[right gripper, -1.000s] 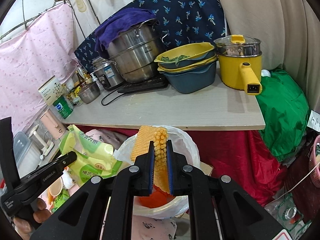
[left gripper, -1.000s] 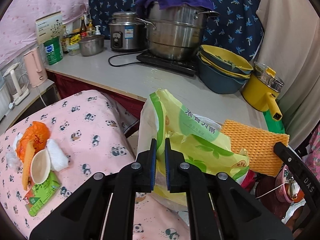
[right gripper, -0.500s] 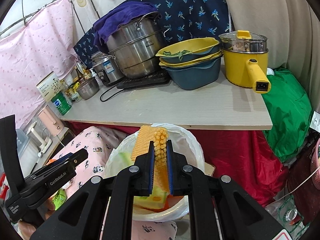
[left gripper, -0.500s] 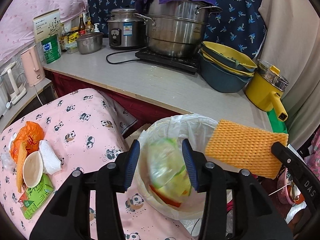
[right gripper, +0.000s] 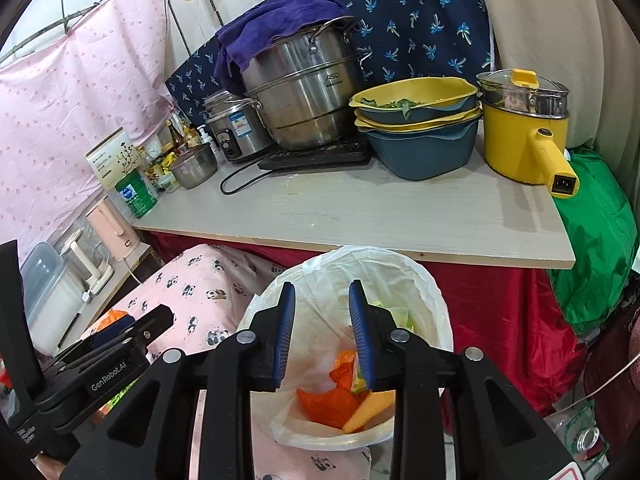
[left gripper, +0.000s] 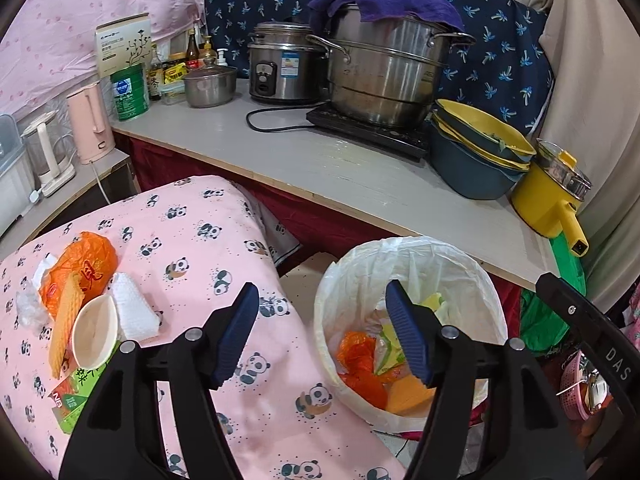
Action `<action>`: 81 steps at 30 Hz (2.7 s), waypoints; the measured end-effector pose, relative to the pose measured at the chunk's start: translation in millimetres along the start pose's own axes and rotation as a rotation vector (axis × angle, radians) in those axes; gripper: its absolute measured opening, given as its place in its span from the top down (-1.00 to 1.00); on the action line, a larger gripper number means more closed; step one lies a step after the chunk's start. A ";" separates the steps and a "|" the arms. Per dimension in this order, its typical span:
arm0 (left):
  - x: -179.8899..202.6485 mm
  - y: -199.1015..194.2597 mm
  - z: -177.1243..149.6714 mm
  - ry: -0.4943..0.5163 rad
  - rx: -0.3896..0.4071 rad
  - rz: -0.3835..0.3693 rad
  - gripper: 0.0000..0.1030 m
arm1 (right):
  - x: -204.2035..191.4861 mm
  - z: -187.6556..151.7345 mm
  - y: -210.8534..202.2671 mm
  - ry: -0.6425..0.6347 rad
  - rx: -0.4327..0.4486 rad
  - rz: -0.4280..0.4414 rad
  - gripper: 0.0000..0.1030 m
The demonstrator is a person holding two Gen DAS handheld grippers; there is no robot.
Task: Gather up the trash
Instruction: 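Open both grippers to drop the items into the bin, then move both tools back over the remaining trash on the table, then grasp the orange mesh foam sleeve with left gripper while right gripper grasps pink paper cup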
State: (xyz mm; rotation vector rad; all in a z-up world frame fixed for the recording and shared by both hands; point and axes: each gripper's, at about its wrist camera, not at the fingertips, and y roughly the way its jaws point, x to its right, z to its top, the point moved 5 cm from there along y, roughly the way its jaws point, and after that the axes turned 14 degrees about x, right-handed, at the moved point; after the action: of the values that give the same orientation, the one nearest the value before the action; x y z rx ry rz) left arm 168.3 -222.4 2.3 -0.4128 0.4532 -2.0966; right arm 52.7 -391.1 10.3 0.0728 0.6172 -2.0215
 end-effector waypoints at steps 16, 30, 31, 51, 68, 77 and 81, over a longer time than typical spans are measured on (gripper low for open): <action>-57.3 -33.9 1.7 -0.071 0.034 0.066 -0.31 | -58.9 0.7 -17.4 -0.060 0.012 0.070 0.34; -143.4 -66.4 -4.7 -0.126 0.057 0.204 -0.31 | -147.1 -25.2 -19.6 -0.149 -0.033 0.191 0.34; -149.4 -68.4 -5.6 -0.129 0.057 0.214 -0.31 | -153.9 -27.7 -19.4 -0.156 -0.037 0.199 0.34; -276.2 -90.6 -63.1 -0.179 -0.034 0.411 -0.33 | -264.9 -110.5 -5.4 -0.278 -0.193 0.355 0.28; -319.2 -78.7 -93.7 -0.179 -0.093 0.372 -0.54 | -336.2 -193.3 46.4 -0.347 -0.373 0.431 0.28; -305.9 -57.1 -99.8 -0.127 -0.125 0.318 -0.55 | -334.8 -200.6 57.2 -0.342 -0.400 0.454 0.88; -295.7 -48.6 -99.4 -0.109 -0.130 0.280 -0.55 | -330.1 -192.9 56.9 -0.332 -0.386 0.454 0.93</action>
State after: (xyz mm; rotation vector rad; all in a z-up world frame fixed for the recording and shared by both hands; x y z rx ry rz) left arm 241.5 68.4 -96.4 -0.5061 0.5516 -1.7709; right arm 231.8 -61.0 -80.9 -0.3211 0.6929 -1.4101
